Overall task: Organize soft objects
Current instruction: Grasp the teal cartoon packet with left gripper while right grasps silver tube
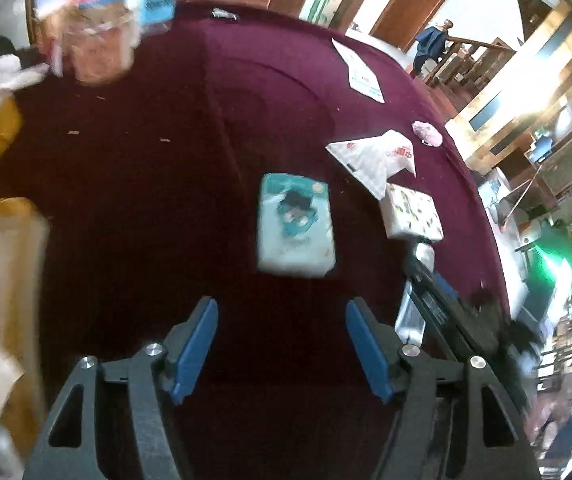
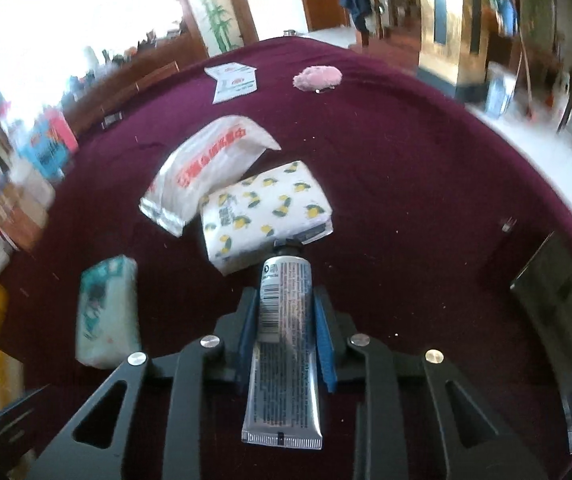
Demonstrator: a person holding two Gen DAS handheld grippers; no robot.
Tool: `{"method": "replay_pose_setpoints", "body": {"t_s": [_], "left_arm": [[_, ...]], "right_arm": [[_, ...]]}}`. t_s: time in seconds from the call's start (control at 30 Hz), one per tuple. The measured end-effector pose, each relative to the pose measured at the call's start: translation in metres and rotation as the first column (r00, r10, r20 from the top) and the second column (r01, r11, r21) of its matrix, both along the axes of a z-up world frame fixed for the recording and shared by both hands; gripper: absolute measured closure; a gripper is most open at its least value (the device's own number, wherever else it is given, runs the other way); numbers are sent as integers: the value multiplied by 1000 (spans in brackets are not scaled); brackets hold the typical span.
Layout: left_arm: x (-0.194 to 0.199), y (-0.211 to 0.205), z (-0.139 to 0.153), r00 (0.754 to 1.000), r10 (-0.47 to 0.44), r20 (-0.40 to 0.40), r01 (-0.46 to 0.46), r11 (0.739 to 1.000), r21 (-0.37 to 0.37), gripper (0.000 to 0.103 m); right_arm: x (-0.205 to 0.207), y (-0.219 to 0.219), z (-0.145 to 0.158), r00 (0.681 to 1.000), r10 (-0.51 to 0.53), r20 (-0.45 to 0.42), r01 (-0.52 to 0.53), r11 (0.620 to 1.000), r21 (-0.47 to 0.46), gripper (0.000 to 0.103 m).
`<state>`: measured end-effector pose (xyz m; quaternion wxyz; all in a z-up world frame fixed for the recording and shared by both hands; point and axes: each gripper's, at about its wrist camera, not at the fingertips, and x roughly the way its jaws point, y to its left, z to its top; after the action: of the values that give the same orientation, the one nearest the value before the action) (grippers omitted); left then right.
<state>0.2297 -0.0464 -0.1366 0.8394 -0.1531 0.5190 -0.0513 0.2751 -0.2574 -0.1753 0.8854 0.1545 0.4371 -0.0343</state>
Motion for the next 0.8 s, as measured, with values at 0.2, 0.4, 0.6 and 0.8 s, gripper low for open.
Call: {"method": "replay_pose_setpoints", "body": {"t_s": [0.2,0.4,0.6,0.8], "left_arm": [[51,-22,-13,999,4,-42,-3,999,35,33],[79,-37,-31,997,3,-83,9,990,137,43],[63,-36,-32,998,-35,-60,49,966,253,71],[14,-14,-21,995,-48,-91,55,996,75,72]], "right_arm": [[0,-10,-1,999,-28,14,27,994,107,77],[2,-7,-1,999,-38,16,36,994,100,76],[2,-8,-2,999,-34,11,33,993,115,76],[-6,-22,1,996,-4,87,-24,949,314,77]]}}
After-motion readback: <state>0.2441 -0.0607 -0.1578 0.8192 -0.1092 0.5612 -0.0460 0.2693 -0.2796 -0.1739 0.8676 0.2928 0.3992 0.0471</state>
